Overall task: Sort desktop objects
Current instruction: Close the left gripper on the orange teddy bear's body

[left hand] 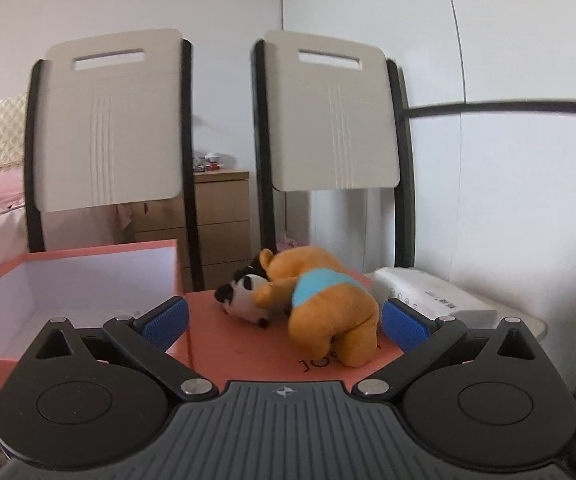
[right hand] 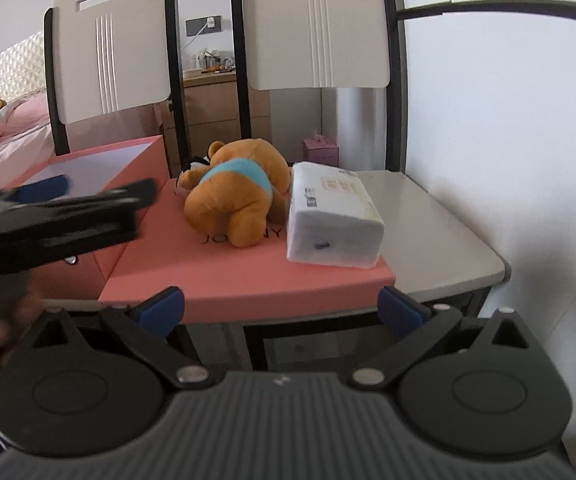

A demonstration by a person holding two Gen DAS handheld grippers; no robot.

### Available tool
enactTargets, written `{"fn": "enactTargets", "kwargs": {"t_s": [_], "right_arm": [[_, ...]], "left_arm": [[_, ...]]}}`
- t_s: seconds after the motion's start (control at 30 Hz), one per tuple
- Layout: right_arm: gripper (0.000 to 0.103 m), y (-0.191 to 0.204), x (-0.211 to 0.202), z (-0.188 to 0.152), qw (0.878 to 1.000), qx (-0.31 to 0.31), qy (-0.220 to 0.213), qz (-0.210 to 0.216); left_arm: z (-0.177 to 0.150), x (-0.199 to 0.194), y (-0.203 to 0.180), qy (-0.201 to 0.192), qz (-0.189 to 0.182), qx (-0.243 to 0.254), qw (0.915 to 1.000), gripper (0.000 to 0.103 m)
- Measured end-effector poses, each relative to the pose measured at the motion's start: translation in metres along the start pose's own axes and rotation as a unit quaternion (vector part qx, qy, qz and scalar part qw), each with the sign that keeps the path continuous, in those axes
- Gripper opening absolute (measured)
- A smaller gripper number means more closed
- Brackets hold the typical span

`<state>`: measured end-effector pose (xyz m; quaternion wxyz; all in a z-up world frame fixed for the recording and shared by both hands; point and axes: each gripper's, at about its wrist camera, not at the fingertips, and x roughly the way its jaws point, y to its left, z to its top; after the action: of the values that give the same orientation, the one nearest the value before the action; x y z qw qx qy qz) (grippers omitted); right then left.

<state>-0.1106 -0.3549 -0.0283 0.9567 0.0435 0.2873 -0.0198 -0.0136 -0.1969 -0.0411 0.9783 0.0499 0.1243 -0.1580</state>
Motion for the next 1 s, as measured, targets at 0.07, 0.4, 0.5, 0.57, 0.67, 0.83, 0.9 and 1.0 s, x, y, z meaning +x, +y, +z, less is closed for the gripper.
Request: {"fn": "enactTargets", "kwargs": {"t_s": [0.07, 0.4, 0.5, 0.57, 0.67, 0.83, 0.9, 1.0], "right_arm": [[0.103, -0.005, -0.002, -0.003, 1.000, 0.001, 0.003, 0.001], [0.103, -0.018, 0.000, -0.016, 0.999, -0.003, 0.037, 0.011], [0.103, -0.018, -0.002, -0.017, 0.999, -0.003, 0.040, 0.016], [0.103, -0.017, -0.003, -0.017, 0.999, -0.005, 0.041, 0.022], [0.103, -0.014, -0.002, -0.015, 0.999, -0.009, 0.044, 0.026], [0.103, -0.009, 0.001, -0.014, 0.998, -0.010, 0.053, 0.031], [0.103, -0.007, 0.002, -0.014, 0.998, -0.013, 0.056, 0.032], [0.103, -0.005, 0.004, -0.014, 0.998, -0.014, 0.060, 0.031]], "left_arm": [[-0.002, 0.018, -0.011, 0.007, 0.003, 0.014, 0.9999, 0.103], [-0.001, 0.089, -0.046, 0.052, -0.003, 0.044, 0.9977, 0.103], [-0.002, 0.099, -0.053, 0.058, 0.001, 0.055, 0.9968, 0.103], [-0.003, 0.105, -0.057, 0.067, 0.006, 0.064, 0.9957, 0.103], [-0.006, 0.113, -0.059, 0.080, 0.011, 0.065, 0.9946, 0.103], [-0.007, 0.121, -0.055, 0.092, 0.013, 0.059, 0.9939, 0.095], [-0.007, 0.122, -0.050, 0.094, 0.016, 0.055, 0.9939, 0.086], [-0.006, 0.122, -0.047, 0.094, 0.010, 0.057, 0.9939, 0.078]]}}
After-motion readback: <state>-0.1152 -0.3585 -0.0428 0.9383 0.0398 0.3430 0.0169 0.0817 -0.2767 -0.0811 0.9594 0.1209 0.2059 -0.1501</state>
